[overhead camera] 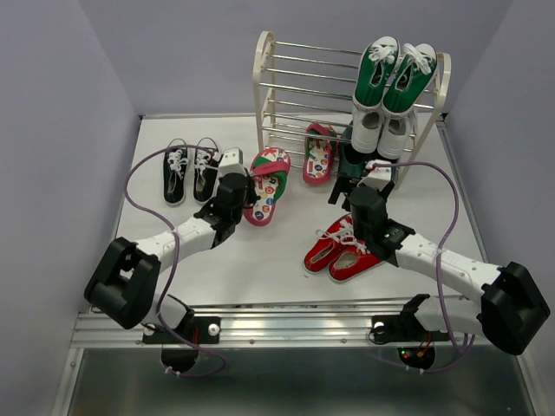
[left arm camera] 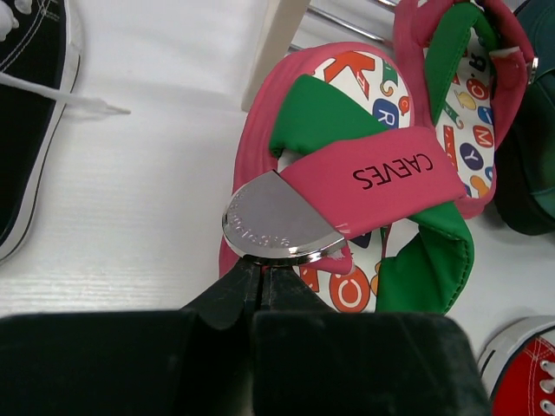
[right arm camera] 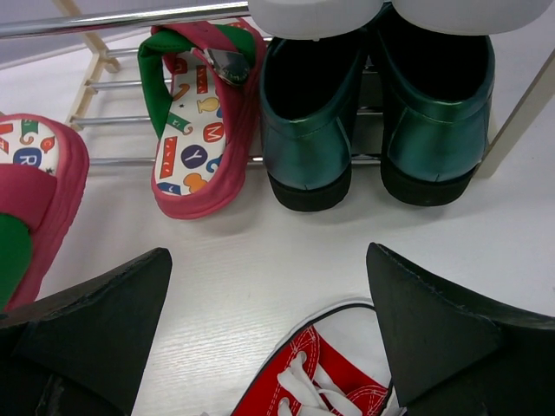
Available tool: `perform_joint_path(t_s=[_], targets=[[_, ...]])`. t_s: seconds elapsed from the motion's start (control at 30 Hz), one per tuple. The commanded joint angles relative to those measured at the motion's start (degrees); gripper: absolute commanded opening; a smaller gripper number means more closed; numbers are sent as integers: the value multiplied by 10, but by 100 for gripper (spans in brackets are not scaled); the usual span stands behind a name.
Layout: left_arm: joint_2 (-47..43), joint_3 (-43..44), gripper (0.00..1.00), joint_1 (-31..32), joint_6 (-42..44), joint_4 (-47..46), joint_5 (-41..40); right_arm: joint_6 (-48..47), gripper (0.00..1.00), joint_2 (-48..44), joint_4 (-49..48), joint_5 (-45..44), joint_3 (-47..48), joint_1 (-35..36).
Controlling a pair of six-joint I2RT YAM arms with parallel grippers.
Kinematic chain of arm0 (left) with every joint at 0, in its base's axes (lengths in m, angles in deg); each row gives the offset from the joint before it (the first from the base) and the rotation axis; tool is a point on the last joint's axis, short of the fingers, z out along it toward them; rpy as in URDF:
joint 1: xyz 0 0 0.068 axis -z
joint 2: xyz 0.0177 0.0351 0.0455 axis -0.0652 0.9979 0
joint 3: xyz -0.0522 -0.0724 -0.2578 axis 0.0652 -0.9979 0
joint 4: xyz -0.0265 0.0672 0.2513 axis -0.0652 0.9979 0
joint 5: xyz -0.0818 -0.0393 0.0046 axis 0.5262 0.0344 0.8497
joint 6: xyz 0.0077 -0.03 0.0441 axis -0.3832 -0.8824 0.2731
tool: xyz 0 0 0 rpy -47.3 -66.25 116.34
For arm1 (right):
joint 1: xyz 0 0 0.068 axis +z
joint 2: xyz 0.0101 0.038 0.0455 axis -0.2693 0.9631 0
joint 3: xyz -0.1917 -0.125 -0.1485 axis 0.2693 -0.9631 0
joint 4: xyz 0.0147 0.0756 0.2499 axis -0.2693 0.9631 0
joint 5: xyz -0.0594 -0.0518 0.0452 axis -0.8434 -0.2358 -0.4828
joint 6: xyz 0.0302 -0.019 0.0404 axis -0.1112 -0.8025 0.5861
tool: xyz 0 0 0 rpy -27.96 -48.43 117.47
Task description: Place and organize the shoes onto the shoe shelf
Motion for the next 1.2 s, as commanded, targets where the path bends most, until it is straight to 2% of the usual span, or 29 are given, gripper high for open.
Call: perform_joint_path(t_s=[0.0, 0.27, 0.57, 0.8, 1.03, 1.17], targets=[[21, 82, 0, 3, 15, -81, -41, -15, 100, -18, -25, -25, 1, -1], [105, 180, 0, 2, 44, -83, -43, -8, 100, -35, 0, -44, -5, -1], [179, 253, 0, 2, 64, -89, -20, -8, 100, -84, 27, -65, -24, -1], [163, 230, 0, 2, 59, -91, 8, -20, 100, -100, 29, -80, -29, -1], [104, 175, 0, 3, 56, -101, 19, -18, 100, -68, 49, -122, -7, -1], [116, 188, 0, 3, 65, -101, 6, -14, 100, -64, 70, -124, 15, -8]])
